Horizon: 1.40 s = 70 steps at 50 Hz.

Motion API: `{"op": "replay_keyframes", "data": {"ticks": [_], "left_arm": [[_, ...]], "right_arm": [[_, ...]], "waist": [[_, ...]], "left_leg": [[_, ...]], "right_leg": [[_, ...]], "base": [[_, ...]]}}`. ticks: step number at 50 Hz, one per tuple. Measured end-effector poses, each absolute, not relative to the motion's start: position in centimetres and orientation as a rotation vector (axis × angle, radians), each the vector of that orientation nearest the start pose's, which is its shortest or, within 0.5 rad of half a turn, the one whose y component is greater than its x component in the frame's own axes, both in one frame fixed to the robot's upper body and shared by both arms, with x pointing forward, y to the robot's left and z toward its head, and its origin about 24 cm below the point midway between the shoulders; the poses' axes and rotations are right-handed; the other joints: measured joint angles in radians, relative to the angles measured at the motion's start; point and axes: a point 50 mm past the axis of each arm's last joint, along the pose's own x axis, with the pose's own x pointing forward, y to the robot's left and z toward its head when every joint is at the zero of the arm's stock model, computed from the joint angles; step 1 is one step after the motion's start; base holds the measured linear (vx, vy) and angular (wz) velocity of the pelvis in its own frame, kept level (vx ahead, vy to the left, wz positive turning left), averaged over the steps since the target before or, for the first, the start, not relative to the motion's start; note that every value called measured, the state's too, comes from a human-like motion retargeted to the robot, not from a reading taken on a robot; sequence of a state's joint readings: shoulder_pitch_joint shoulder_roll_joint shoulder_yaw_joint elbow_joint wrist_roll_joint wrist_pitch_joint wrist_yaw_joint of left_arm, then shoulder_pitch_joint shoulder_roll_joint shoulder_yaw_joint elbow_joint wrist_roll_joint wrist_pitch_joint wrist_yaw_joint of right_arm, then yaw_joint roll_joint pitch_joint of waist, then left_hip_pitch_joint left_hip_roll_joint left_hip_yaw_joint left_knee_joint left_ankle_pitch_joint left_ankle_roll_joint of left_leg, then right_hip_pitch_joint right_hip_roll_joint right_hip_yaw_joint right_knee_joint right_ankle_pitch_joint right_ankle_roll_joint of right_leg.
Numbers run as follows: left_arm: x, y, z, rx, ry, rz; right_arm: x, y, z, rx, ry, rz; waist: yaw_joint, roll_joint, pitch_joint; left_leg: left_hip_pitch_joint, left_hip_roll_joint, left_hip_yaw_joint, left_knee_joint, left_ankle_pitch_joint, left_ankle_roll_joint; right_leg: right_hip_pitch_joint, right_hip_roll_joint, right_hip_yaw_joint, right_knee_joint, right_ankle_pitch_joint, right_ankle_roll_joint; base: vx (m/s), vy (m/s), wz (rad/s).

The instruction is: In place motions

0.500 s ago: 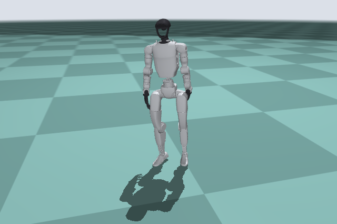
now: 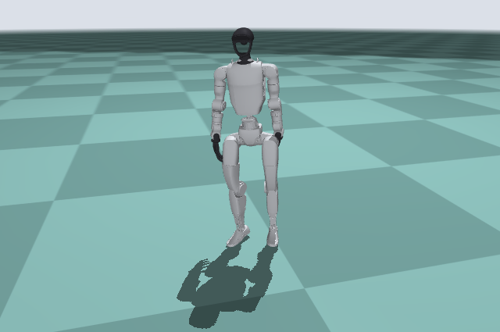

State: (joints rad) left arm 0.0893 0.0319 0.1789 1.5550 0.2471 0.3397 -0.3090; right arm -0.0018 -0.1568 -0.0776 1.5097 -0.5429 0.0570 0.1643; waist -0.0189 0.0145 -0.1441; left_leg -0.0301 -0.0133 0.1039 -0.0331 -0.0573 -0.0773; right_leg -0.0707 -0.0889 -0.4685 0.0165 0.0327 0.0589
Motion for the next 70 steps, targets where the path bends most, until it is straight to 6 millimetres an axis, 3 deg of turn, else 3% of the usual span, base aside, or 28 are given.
{"op": "replay_keyframes", "data": {"ticks": [16,28,40,45,57,62,70], "left_arm": [[-8.3,14.9,-16.6,-0.271,2.054,-0.194],[-8.7,14.2,-16.5,-0.258,2.061,-0.245],[-8.4,13.1,-16.6,-0.229,2.059,-0.317],[-8.2,13.0,-16.7,-0.222,2.052,-0.324],[-6.7,12.2,-17.0,-0.191,2.006,-0.385],[-5.4,12.3,-17.3,-0.15,1.956,-0.402],[-3.9,11.7,-17.5,-0.182,1.899,-0.397]], "right_arm": [[4.2,-19.9,-17.6,-0.459,1.574,0.456],[6.4,-18.1,-17.6,-0.603,1.508,0.643],[9.4,-17.1,-17.1,-0.734,1.402,0.764],[10.4,-16.9,-16.9,-0.713,1.382,0.742],[12.5,-16.5,-16.4,-0.623,1.339,0.657],[12.5,-16.4,-16.4,-0.523,1.342,0.578],[10.9,-17.1,-16.7,-0.354,1.38,0.543]], "waist": [[-0.126,0.021,-0.043],[-0.221,0.042,-0.072],[-0.416,0.136,-0.067],[-0.466,0.152,-0.059],[-0.557,0.187,0.003],[-0.562,0.196,0.015],[-0.458,0.165,-0.001]], "left_leg": [[0.028,0.042,0.129,0.002,-0.05,-0.003],[0.074,0.056,0.307,0.013,-0.116,-0.017],[0.104,0.08,0.517,0.019,-0.175,-0.047],[0.12,0.081,0.61,0.034,-0.207,-0.057],[0.166,0.073,0.79,0.048,-0.255,-0.071],[0.166,0.071,0.807,0.043,-0.264,-0.074],[0.157,0.064,0.771,0.039,-0.269,-0.063]], "right_leg": [[-0.096,0.049,0.174,0.024,0.033,-0.016],[-0.201,0.121,0.402,0.036,0.105,-0.028],[-0.283,0.201,0.58,0.008,0.223,0.049],[-0.306,0.21,0.598,0.004,0.259,0.091],[-0.308,0.257,0.701,-0.004,0.298,0.111],[-0.308,0.265,0.717,-0.009,0.295,0.117],[-0.289,0.248,0.728,-0.006,0.259,0.089]], "base": [[0.06,-0.28,-0.59],[-0.08,-0.19,-1.22],[-0.13,-0.1,-0.98],[-0.1,-0.07,-0.97],[-0.08,0.0,-0.8],[-0.02,0.01,-0.19],[0.06,0.04,0.22]]}}
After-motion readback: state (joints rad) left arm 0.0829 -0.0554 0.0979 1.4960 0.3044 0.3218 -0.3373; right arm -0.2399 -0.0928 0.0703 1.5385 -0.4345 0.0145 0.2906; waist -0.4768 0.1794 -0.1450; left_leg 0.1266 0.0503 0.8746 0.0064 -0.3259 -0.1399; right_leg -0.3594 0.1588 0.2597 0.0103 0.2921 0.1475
